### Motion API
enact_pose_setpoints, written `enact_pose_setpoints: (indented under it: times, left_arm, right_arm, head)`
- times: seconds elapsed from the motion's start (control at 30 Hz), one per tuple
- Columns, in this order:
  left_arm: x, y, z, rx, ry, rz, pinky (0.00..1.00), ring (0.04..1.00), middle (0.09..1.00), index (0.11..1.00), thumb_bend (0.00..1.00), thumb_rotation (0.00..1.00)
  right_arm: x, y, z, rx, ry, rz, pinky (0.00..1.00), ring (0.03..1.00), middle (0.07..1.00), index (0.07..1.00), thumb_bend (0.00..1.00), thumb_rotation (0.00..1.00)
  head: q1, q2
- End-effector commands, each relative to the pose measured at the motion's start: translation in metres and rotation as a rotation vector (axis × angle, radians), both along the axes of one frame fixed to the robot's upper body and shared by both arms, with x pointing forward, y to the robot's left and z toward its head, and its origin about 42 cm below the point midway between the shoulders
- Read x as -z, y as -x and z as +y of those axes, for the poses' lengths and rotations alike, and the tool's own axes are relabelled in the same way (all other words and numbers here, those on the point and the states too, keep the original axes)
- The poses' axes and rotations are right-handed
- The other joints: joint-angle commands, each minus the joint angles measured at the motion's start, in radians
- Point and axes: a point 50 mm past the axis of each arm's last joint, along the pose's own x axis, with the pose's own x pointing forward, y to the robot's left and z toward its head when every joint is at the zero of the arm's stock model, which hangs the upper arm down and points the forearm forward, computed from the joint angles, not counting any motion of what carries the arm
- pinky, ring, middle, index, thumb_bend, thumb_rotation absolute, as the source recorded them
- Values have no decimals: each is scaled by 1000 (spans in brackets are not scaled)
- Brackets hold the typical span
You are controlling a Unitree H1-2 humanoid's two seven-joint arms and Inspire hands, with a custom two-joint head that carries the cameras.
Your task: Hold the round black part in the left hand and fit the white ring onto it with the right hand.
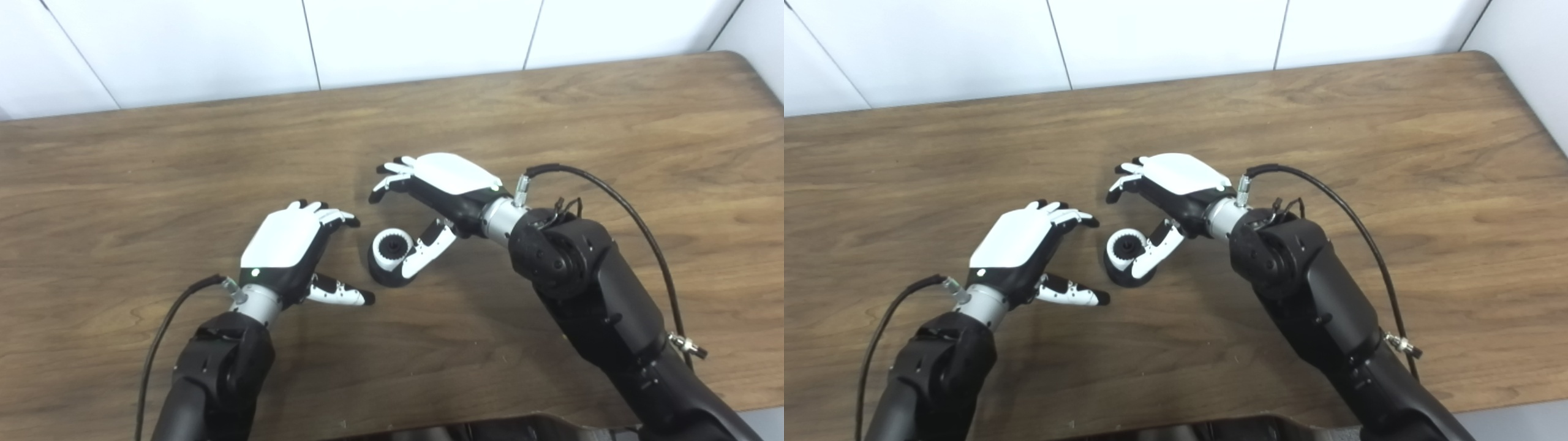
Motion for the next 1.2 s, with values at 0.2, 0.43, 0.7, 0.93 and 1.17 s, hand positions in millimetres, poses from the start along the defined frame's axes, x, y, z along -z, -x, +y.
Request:
enact_pose_setpoints:
  times: [0.2, 0.43, 0.7, 0.93, 1.17]
  left_arm:
    - [-30, 4, 13, -28, 76, -57, 1000, 929, 856, 755, 921, 342]
    - [-44, 4, 27, -64, 99, -79, 1000, 931, 854, 694, 912, 320]
    - [-49, 19, 65, -168, 235, -27, 878, 903, 865, 784, 904, 332]
    - [-36, 44, 100, -283, 495, 0, 826, 877, 882, 893, 822, 399]
    - [-14, 67, 112, -357, 820, -42, 874, 904, 912, 918, 656, 610]
  right_arm:
    - [-10, -2, -8, 16, 3, -54, 1000, 1000, 964, 807, 1000, 404]
    - [-10, -2, -18, 35, -13, -42, 1000, 1000, 967, 816, 1000, 404]
    - [-19, 6, -46, 85, -82, 0, 1000, 1000, 974, 842, 1000, 492]
    - [-12, 26, -79, 157, -204, 37, 914, 980, 960, 905, 822, 767]
    - [4, 45, -101, 353, -467, 12, 818, 897, 919, 906, 596, 996]
  head:
    - [-1, 1]
    - [8, -5]
    - [4, -15]
    - [2, -13]
    - [-6, -10]
